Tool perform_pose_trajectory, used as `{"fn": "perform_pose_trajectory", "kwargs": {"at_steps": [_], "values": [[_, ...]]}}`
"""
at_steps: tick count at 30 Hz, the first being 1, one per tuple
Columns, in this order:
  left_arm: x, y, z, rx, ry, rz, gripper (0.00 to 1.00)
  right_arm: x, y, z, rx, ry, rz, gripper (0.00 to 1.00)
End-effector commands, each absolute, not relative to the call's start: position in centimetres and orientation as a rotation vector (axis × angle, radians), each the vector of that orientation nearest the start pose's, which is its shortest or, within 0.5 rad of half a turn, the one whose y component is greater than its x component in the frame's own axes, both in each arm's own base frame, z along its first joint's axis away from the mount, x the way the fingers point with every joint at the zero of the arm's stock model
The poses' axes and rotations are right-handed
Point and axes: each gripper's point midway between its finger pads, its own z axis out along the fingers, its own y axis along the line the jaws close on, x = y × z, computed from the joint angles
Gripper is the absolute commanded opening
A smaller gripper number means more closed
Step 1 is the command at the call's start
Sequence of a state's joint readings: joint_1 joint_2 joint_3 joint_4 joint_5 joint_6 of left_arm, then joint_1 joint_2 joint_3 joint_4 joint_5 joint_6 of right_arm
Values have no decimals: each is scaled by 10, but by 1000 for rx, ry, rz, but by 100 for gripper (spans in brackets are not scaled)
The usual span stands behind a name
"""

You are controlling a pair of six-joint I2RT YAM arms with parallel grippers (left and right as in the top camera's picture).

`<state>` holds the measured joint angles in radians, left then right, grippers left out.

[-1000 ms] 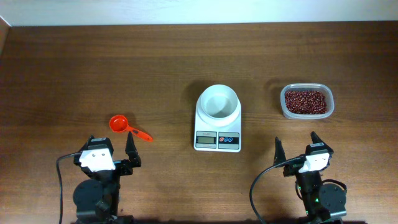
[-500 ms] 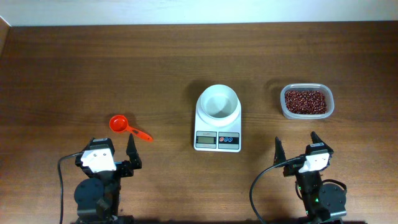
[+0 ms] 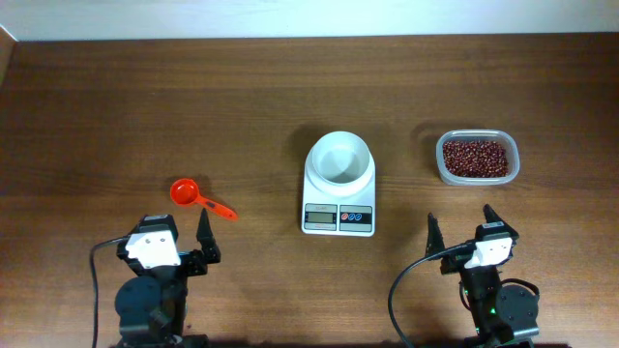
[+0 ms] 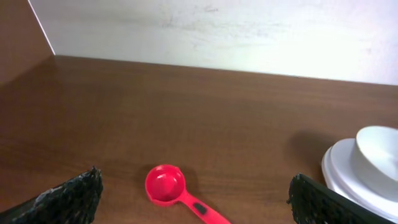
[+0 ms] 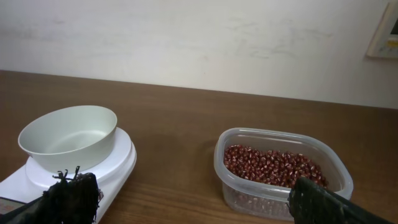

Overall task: Scoop and weigh 50g on scale
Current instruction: 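Move the left gripper over the red scoop's cup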

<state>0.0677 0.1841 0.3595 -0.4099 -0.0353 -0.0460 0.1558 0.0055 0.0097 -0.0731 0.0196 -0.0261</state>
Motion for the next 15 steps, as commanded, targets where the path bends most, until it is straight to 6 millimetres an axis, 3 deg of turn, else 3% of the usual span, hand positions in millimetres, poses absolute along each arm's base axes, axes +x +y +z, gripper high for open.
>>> {"fn": "perform_pose_trajectory", "kwargs": {"at_steps": [1,9,15], "values": [[225,29,240,-148,1754,96,99,244,36,155,-135,1649,94,99],[230,35,287,-202,1747,101,99,244,36,155,-135,1649,94,99],[241,49,307,-346,1774,99,99,244,36,155,-135,1649,94,99]]}}
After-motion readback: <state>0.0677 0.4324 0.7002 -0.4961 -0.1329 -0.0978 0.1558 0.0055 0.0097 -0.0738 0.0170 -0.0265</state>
